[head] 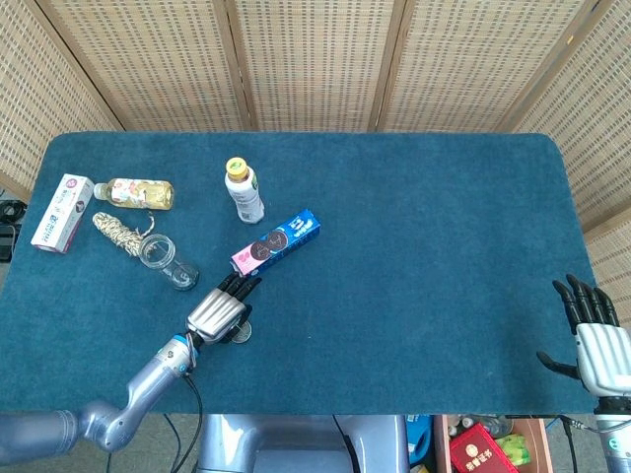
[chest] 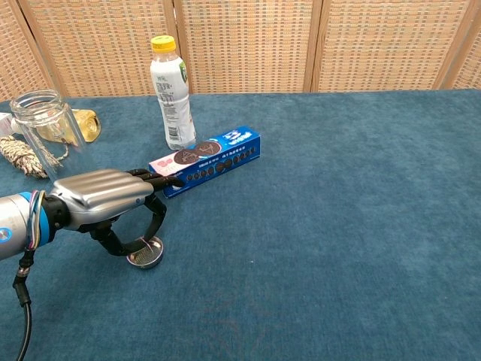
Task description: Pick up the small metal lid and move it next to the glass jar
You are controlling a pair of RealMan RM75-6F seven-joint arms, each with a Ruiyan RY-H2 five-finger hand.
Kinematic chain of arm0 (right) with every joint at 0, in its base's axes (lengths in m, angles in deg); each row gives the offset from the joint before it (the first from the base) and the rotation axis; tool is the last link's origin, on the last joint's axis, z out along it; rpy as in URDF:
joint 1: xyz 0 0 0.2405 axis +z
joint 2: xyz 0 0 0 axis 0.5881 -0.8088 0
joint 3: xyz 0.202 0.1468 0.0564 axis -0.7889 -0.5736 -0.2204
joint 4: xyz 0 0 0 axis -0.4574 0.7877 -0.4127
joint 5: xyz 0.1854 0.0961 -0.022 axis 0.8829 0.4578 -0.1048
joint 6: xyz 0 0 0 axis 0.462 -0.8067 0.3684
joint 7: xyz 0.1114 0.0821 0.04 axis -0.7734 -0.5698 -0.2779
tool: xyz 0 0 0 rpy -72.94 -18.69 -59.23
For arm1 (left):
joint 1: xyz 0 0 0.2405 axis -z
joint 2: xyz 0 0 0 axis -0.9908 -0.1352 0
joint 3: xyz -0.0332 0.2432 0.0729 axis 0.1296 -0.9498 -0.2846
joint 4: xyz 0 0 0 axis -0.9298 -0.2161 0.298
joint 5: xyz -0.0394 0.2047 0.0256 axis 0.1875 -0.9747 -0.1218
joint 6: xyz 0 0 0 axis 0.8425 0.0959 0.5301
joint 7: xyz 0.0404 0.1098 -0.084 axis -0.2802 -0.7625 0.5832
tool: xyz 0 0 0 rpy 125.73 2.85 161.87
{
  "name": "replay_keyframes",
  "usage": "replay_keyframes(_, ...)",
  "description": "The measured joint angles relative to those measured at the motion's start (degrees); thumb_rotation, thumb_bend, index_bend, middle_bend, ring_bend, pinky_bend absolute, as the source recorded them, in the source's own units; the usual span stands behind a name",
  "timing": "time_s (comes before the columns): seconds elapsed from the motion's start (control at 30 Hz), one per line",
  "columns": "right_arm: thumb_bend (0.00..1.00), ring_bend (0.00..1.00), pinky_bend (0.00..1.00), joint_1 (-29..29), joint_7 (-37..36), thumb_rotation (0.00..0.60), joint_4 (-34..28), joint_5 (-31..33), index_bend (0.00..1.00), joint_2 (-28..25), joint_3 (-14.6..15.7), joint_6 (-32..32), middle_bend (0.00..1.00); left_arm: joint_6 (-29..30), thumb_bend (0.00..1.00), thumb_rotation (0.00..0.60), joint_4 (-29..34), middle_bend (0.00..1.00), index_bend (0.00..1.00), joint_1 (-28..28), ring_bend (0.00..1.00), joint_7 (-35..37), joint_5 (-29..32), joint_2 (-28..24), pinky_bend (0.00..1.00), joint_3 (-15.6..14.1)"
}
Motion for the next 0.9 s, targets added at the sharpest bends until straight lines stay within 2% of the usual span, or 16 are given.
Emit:
replay_keyframes(0.43, 0.02, 0.0, 0.0, 0.06, -0.28, 0.6, 0.0, -0.1, 0.0, -0.04, 0.09, 0.18, 0.0, 0.87, 0.44, 0.6, 0.78, 0.0, 0.63, 0.07, 0.0, 0.52, -0.24, -0.72, 0.0, -0.15)
replay_keyframes(0.9, 0.02, 0.0, 0.0, 0.17, 0.31, 0.6, -0.08, 0.01, 0.0, 0.07, 0.11, 0.38, 0.0, 5.27, 0.44, 0.6, 6.77, 0.0, 0.64, -0.77, 0.0, 2.8, -3.2, -5.85, 0.0, 0.96)
